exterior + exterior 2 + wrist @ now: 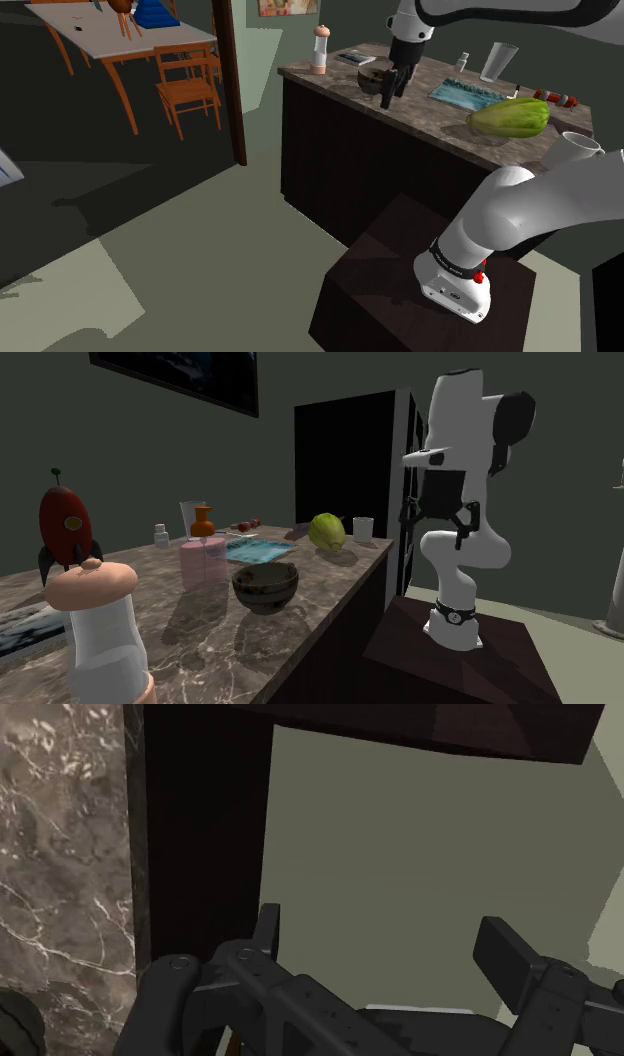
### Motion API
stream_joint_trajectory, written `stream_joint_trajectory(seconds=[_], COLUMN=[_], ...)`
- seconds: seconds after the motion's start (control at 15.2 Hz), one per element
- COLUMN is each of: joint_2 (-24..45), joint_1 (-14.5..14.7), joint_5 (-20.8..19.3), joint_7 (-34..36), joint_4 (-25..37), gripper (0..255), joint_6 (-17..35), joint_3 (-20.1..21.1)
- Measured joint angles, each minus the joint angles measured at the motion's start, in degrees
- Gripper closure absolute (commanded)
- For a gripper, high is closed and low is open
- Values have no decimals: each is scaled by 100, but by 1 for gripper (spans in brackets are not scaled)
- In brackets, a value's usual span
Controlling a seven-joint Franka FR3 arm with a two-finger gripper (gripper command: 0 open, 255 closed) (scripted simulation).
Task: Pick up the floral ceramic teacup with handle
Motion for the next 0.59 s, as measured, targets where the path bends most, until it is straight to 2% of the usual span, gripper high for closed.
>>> stream_joint_trajectory(seconds=[0.59], joint_2=[1417], joint_1=[-169], joint_5=[-277], joint_7=[-979], joint_4=[866], gripper=[0], joint_6=[850], joint_3=[-753])
